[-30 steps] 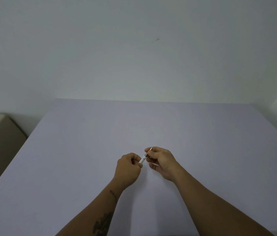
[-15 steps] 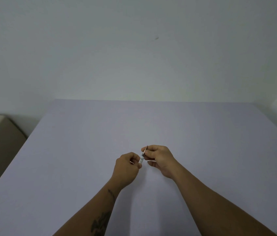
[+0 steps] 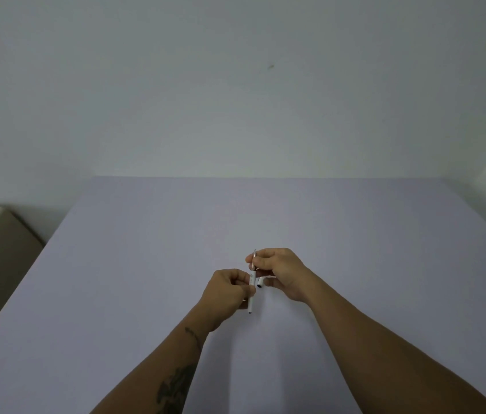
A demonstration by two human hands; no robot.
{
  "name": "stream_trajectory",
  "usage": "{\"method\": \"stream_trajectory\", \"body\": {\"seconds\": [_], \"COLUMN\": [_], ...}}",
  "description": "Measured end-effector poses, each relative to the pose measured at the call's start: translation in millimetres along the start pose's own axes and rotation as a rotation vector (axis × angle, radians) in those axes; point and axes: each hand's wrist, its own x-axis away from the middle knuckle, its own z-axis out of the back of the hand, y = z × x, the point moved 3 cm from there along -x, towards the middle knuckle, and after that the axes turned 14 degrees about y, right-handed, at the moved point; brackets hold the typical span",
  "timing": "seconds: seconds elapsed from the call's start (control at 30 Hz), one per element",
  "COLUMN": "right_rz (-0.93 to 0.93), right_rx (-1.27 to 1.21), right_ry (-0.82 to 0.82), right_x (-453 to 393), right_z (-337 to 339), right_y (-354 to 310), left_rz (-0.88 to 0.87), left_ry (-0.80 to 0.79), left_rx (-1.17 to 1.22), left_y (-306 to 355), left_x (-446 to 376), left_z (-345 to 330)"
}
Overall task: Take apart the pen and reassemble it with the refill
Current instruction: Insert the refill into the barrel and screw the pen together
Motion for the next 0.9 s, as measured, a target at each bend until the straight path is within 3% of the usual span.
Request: {"method": "stream_trajectory", "body": {"seconds": [0.23,0.4,0.53,0.9], "right_rz": [0.083,-0.036,-0.017,0.077], "right_rx": [0.149,-0.021,0.013,0.068], "right_ry": [0.122,0.008,-0.012,0.16], "right_x": [-5.9,0.3,0.4,-0.5], "right_z": [0.7,2.0,3.5,-0.2], "right_y": [-0.2,0.4,1.8,5.8], "left_rz": [-0.007,-0.024,-0.022,-0.063], "left_ry": [-0.005,0.01,0.019,0.033], "left_rx": [-0.033,-0.072,-0.086,-0.083], "left_y": [-1.9,-1.8,-6.1,-2.0], "left_x": [-0.6,-3.1,-3.1,1.8], "left_z": [-3.7,-1.8,-0.9,-3.1]}}
